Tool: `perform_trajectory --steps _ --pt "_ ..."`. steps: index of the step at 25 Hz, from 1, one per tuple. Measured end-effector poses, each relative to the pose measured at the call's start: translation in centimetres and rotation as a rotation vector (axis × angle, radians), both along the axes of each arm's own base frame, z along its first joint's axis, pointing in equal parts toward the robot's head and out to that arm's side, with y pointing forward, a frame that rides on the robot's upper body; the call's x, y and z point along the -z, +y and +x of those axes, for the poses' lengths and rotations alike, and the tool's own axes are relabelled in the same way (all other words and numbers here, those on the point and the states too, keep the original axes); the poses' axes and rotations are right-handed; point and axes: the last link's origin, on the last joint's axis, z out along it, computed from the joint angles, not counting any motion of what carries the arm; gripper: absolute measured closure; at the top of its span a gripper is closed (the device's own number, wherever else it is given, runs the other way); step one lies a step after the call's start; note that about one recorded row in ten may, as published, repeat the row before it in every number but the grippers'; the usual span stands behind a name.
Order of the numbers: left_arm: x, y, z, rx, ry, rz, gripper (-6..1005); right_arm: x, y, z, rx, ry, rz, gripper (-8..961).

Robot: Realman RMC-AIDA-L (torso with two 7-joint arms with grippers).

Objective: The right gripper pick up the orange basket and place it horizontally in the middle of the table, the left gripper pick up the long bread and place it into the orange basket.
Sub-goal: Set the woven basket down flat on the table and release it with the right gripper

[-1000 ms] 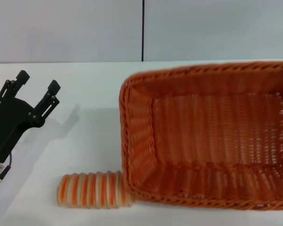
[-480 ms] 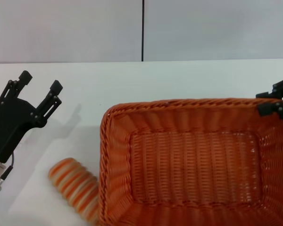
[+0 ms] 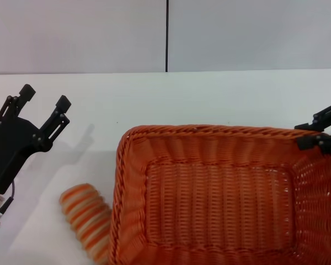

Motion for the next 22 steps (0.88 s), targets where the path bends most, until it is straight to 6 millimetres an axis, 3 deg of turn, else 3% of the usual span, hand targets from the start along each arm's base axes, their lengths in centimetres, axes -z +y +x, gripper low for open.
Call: perform_trajectory --steps 22 --pt "0.3 0.3 0.5 0.016 -0.022 -0.015 186 0.3 1.8 -0.5 -0.076 0.010 0.134 757"
